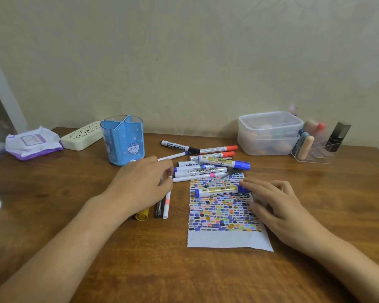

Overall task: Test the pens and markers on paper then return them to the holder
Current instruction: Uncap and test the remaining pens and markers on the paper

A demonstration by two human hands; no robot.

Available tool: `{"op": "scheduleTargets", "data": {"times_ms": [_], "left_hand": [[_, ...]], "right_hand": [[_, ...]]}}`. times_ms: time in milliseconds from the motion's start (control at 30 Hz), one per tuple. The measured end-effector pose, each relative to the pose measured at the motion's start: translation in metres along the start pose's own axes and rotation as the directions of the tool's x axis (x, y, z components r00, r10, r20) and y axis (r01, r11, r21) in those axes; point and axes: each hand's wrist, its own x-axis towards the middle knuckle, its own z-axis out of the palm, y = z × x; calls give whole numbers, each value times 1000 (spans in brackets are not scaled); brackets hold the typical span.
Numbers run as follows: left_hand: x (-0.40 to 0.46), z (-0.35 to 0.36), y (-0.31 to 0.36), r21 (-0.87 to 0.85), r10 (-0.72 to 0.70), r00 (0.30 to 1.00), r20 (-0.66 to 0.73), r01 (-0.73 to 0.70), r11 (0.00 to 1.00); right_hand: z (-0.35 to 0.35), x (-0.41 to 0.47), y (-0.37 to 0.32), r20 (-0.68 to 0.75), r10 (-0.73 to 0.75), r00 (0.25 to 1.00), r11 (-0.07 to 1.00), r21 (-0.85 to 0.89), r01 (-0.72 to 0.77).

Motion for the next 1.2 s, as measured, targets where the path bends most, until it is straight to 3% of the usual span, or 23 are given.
{"op": "scheduleTargets", "data": {"times_ms": [333, 567, 700, 833, 900, 1000, 1200], "left_hand": [[-2, 5, 9, -65, 100, 995, 9, -99, 993], [-4, 9, 14, -94, 205, 978, 22, -202, 975], [-4, 14, 17, -119, 293, 949, 115, -279, 953], [-4, 15, 20, -117, 320, 925, 206, -301, 946], [-4, 14, 21, -112, 318, 923, 216, -300, 947], [-4, 12, 24, -128, 319, 925, 206, -298, 946], [-5, 12, 31, -207, 344, 920, 188, -305, 930]], "right_hand": [[-4, 2, -6, 7, 20, 1000, 991, -133, -19], [-5, 2, -8, -63, 16, 998, 993, -119, -24], [-5, 2, -9, -86, 4, 996, 997, -79, -11], [-13, 3, -9, -77, 19, 997, 987, -159, -31], [-13, 2, -8, -157, 38, 987, 997, -67, -48], [-13, 0, -12, -251, 124, 960, 959, 278, -51], [-13, -3, -31, -33, 182, 983, 659, 746, -98]]}}
